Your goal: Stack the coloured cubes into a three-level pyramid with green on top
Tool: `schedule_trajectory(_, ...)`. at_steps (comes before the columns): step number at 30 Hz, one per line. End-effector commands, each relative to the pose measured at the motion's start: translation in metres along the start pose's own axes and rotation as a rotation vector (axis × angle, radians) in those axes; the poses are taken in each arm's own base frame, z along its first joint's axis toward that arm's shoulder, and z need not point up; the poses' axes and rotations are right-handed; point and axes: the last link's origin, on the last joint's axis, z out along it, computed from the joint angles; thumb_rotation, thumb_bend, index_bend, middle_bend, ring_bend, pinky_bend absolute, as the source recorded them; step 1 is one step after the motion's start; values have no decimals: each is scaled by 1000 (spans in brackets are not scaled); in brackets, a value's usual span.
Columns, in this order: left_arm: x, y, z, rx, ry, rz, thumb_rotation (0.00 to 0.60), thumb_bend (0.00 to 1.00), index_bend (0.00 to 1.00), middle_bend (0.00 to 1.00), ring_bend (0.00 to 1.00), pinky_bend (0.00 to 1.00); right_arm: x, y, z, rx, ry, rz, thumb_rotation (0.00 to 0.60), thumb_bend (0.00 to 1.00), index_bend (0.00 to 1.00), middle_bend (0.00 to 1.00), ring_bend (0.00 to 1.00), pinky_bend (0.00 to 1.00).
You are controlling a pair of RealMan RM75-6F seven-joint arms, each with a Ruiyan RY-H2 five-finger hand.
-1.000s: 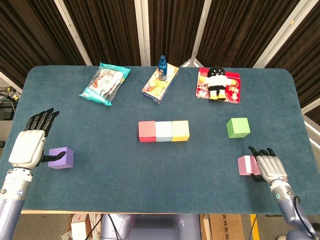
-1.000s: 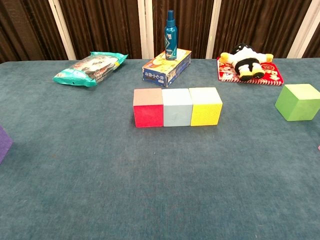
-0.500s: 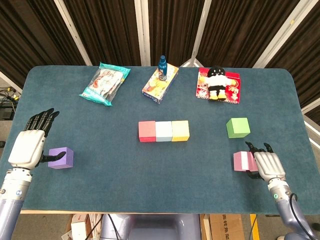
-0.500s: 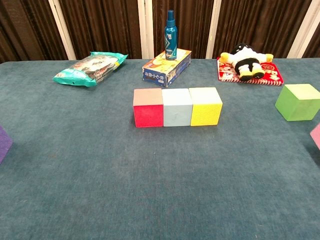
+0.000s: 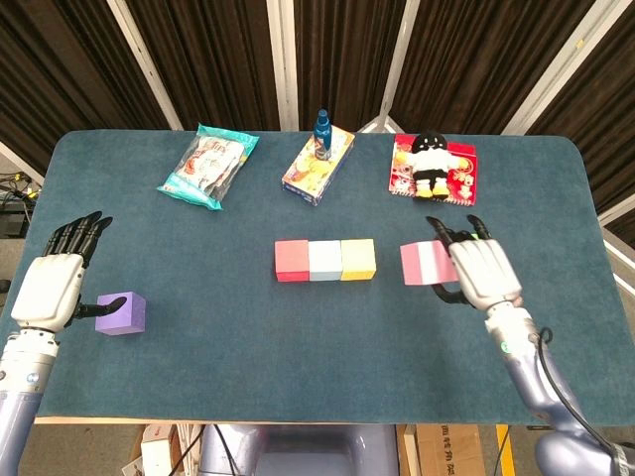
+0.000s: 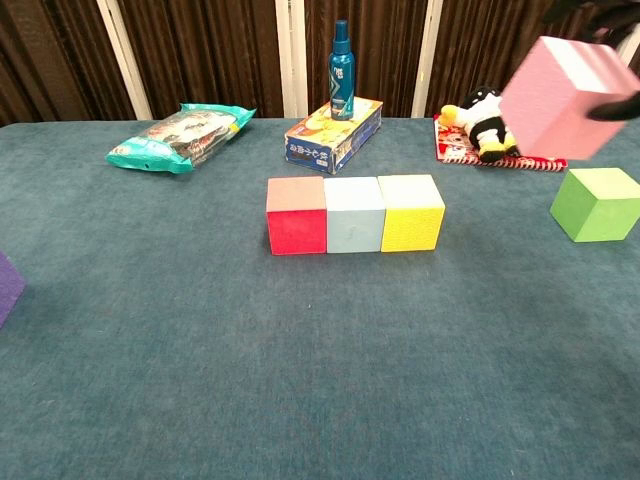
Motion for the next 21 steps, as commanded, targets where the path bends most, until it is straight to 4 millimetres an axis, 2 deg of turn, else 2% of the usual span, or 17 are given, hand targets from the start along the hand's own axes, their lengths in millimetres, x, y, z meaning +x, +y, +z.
schedule_trajectory(1, 0, -2, 1, 6, -5, -5, 600, 111, 0, 0, 0, 18, -3, -39, 22, 66, -33, -19, 600, 343, 0, 412, 305, 0)
schedule_trajectory(7, 1, -6, 4, 22, -12, -8, 600, 110, 0, 0, 0, 18, -19, -89, 57, 50, -92, -23, 600, 343, 0, 412, 305, 0)
schedule_trajectory(10, 0, -8, 5, 30, -14, -10, 600, 110, 0, 0, 0, 18, -24, -106, 68, 24, -109, -31, 600, 344, 0, 412, 305, 0)
schedule_trajectory(16, 1, -11, 5, 40, -22, -14, 600, 110, 0, 0, 0, 18, -29, -132, 86, -53, -136, -26, 600, 344, 0, 413, 305, 0)
schedule_trajectory(21, 0, -12, 6, 44, -28, -13, 600, 110, 0, 0, 0, 18, -27, -146, 94, -93, -158, -11, 600, 343, 0, 412, 305, 0)
